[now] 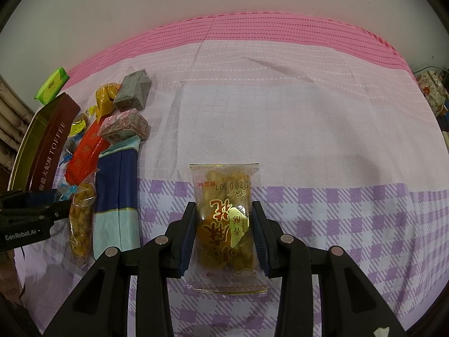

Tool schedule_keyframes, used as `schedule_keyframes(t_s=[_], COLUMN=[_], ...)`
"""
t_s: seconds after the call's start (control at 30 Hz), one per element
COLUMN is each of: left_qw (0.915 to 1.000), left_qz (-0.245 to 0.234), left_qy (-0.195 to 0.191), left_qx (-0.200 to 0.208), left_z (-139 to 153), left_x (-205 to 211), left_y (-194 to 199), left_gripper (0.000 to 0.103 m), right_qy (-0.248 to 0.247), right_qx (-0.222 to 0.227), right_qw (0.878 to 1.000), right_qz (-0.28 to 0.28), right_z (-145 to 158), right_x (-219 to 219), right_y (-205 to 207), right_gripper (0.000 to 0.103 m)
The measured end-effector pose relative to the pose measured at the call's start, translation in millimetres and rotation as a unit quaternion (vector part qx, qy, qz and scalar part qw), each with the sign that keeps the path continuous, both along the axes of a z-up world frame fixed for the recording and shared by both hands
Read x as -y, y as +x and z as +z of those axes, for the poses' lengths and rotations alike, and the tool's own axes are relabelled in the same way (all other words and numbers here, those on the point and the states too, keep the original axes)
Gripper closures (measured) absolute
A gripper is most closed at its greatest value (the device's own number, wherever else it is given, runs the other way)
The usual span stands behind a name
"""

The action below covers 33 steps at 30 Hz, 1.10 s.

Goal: Organize snacks
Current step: 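Grasp the teal-wrapped candy with the left tool while the right tool holds the bag, then carry the teal candy into the gold tin and open the left tool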

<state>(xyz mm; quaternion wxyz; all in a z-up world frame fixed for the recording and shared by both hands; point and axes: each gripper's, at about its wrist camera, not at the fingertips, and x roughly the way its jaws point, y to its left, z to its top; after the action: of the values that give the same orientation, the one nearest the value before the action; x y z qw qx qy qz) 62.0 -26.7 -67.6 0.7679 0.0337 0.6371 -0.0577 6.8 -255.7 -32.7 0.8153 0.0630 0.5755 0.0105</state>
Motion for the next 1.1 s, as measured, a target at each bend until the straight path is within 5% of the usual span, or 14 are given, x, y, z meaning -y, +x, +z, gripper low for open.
schedule_keyframes(t_s=[0.17, 0.43, 1.1], left_qw=[1.0000, 0.9999, 0.9968], left_qz=[-0.007, -0.008, -0.013], left_qy=[0.001, -0.009, -0.019], left_qx=[-0.003, 0.002, 0.076], left_z=[-0.7, -2.7, 65.4], left_x=[1.0, 2.1, -14.4], left_y=[3.0, -0.3, -9.2], left_gripper=[0.050, 0.067, 0.068], right_qy=[-0.001, -0.001, -0.045], right_qx=[0.000, 0.000, -0.018], right_qw=[1.000, 1.000, 0.999], right_qz=[0.001, 0.001, 0.015], right_z=[0.5, 0.2, -4.6], right_x=[0.7, 1.0, -18.5], right_y=[-0.4, -0.8, 12.8], right_gripper=[0.067, 0.067, 0.067])
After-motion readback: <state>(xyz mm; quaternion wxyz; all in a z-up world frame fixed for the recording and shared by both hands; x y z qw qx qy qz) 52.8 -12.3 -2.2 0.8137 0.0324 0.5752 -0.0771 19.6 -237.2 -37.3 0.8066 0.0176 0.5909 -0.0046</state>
